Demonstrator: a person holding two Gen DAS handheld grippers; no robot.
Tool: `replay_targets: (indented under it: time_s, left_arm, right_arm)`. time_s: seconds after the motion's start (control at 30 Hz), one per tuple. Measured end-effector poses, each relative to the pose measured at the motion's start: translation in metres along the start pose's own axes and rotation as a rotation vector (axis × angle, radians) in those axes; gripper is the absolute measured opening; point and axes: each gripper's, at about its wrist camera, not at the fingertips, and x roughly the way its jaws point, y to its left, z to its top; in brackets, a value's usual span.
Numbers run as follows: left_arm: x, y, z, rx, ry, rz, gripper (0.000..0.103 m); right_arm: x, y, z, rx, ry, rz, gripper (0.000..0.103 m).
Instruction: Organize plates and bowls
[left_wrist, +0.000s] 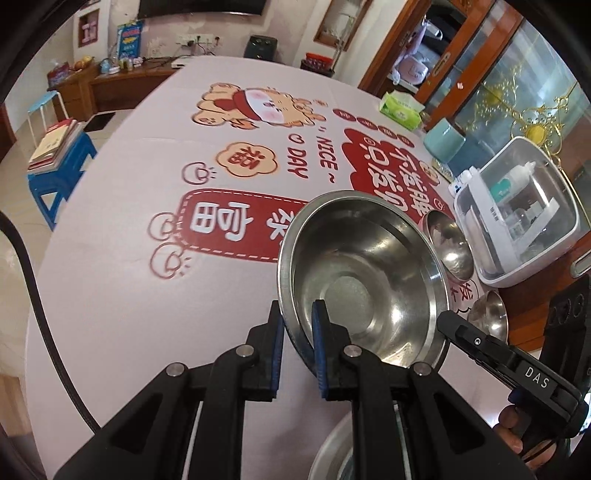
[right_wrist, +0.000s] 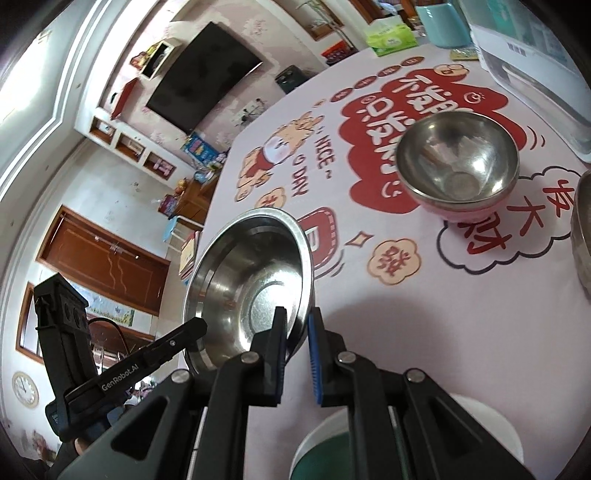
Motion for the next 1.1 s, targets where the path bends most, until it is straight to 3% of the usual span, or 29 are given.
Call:
replay_targets:
  time_s: [0.3, 0.67, 1.1]
  left_arm:
    - [-0.049, 0.016, -0.042, -0.076, -0.067, 0.039, 0.013]
    - [-0.088, 0.038, -0.108, -0.246, -0.119, 0.116, 0.013]
    - [-0.102, 0.071, -0.183, -0.452, -0.077, 0.235, 0.013]
  right_arm:
    - [-0.013, 0.024, -0.024, -0.093, 0.053, 0.045, 0.011]
    - [-0.013, 0.049, -0.058, -0.255, 0.19, 0.101, 0.012]
    - [0.01, 0.07, -0.111, -0.432, 0.386, 0.112, 0.014]
